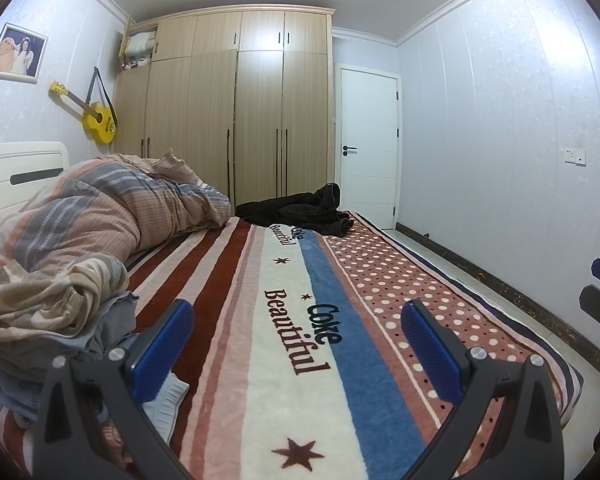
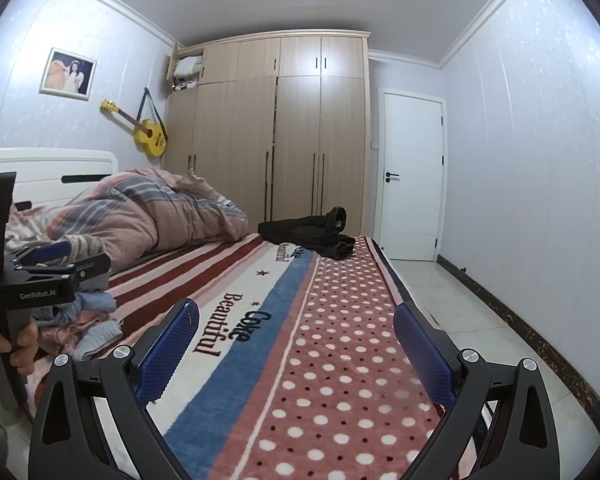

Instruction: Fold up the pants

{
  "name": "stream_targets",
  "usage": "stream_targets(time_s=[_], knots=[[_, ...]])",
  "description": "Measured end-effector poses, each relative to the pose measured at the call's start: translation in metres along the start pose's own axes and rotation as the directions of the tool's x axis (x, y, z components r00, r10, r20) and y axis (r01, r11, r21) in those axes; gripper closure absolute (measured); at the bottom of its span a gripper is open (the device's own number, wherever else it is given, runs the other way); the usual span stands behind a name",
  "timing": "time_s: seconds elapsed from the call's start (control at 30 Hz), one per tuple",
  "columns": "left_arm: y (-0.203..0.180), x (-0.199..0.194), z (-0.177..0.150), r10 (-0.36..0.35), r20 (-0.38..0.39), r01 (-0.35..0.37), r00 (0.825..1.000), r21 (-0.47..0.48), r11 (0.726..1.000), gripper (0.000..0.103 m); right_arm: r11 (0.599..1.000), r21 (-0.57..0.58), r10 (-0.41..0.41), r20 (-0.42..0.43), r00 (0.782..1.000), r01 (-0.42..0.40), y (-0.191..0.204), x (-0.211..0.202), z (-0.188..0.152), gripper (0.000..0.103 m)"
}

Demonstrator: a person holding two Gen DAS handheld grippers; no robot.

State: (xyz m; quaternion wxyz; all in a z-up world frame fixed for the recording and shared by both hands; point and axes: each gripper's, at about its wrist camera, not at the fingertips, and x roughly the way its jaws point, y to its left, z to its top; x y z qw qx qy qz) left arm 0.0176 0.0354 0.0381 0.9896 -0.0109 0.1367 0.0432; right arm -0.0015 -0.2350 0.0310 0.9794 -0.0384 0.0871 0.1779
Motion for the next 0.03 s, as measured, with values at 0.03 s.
stream_targets(time_s=[0.03], knots=[[0.0,0.0003,0.0005,0.003,-0.001,-0.003,1.0,-0.002,1.0,0.001,1.0,0.0,0.0,0.0,1.0,0.0,0.0001,0.0001,0.0001,0.006]])
